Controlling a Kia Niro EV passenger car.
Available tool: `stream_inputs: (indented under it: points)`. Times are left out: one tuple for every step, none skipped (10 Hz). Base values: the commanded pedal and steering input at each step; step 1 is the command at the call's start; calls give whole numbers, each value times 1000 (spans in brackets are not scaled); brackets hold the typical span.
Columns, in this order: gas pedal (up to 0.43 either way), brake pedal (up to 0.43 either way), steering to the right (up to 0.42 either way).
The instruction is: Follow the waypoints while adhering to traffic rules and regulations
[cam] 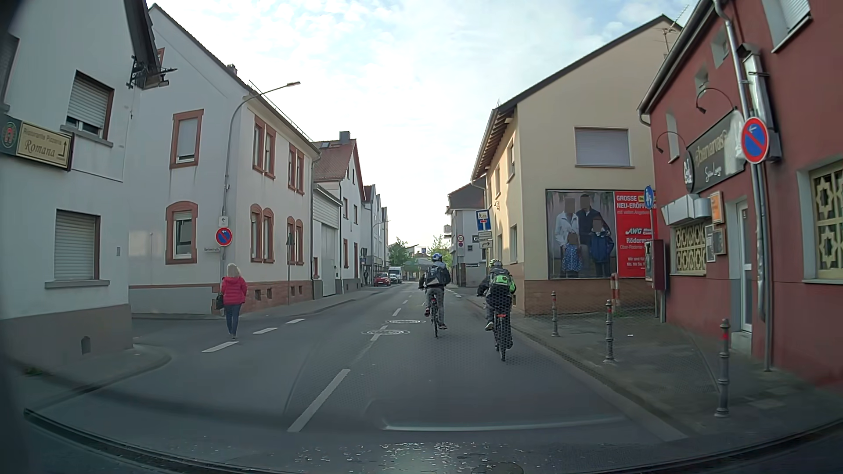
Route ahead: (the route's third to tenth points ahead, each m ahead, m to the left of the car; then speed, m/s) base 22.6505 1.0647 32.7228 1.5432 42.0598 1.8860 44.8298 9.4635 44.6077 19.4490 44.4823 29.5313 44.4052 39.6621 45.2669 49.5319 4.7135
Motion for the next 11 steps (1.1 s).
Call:
stream_inputs:
  points:
    - [59, 0, -37]
    - [59, 0, -36]
    - [59, 0, -37]
    - [59, 0, -36]
    - [59, 0, -35]
    - [59, 0, -34]
    - [59, 0, -32]
    - [59, 0, -30]
    - [59, 0, -27]
    - [59, 0, -26]
    - [47, 0, -24]
